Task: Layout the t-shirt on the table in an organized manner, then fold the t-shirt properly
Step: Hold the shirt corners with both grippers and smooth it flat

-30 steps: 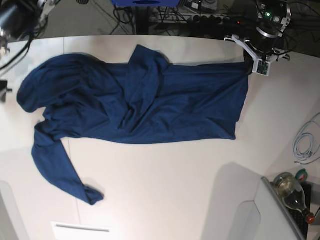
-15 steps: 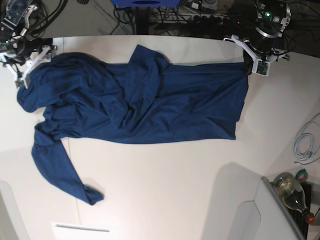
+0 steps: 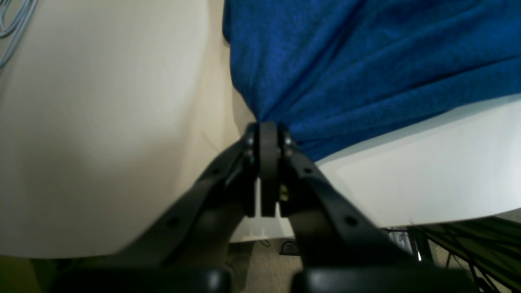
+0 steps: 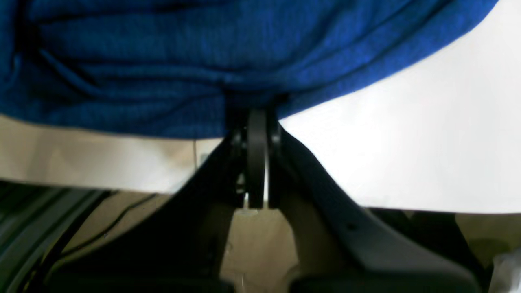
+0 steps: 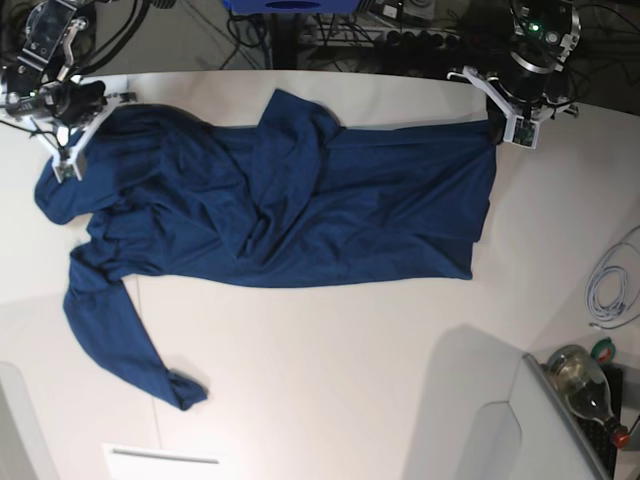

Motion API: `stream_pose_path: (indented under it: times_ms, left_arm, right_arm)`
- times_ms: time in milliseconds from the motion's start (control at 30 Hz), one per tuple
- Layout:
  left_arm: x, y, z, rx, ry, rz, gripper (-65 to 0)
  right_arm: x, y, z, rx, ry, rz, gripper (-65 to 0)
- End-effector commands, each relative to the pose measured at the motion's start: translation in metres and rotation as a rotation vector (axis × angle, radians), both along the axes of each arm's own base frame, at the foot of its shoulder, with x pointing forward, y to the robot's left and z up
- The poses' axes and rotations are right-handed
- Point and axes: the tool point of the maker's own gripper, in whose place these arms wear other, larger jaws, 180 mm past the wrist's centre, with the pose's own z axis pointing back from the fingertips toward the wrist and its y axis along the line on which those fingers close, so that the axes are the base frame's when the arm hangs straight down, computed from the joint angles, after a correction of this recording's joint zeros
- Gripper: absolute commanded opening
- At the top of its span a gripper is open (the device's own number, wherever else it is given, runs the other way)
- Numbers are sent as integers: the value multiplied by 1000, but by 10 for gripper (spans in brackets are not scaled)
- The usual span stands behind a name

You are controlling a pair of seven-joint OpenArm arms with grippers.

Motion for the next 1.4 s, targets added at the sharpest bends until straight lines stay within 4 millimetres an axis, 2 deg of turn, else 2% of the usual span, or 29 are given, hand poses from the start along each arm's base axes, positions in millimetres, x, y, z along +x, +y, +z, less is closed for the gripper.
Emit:
stream_pose_path:
  times_ms: [0, 167, 233, 333, 433, 500, 633, 667, 700, 867, 1000, 1267, 1367]
  left_arm:
    - [3, 3, 7, 13, -28, -4, -650]
    - [5, 1, 9, 10, -36, -9, -650]
    - [5, 1, 9, 9, -36, -10, -650]
    - [5, 1, 9, 9, -36, -10, -650]
    - [6, 1, 10, 10, -37, -10, -650]
    - [5, 2, 10, 12, -36, -7, -650]
    - [5, 4, 10, 15, -37, -4, -650]
    - [5, 4, 10, 15, -37, -4, -650]
    - [5, 3, 10, 14, -36, -5, -650]
    - [6, 2, 9, 11, -37, -8, -650]
    - [7, 2, 10, 12, -39, -6, -650]
    - [5, 6, 9, 18, -35, -1, -650]
    - [6, 5, 10, 17, -38, -2, -650]
  right_arm:
    - [8, -11, 14, -40, -35, -3, -642]
    - [11, -26, 58, -160, -60, 11, -642]
    - [22, -23, 70, -186, -66, 45, -642]
    - [39, -16, 77, -192, -62, 66, -641]
    - [33, -15, 76, -191, -14, 55, -617]
    - [22, -8, 69, -171, 2, 55, -534]
    - [18, 7, 57, -113, -80, 25, -275]
    - [19, 9, 51, -95, -93, -6, -224]
    - [19, 12, 45, -68, -96, -29, -207]
    - [14, 30, 21, 63, -89, -110, -275]
    - [12, 35, 8, 89, -87, -126, -281]
    - [9, 34, 5, 89, -80, -141, -281]
    - [-2, 30, 10, 67, -78, -138, -275]
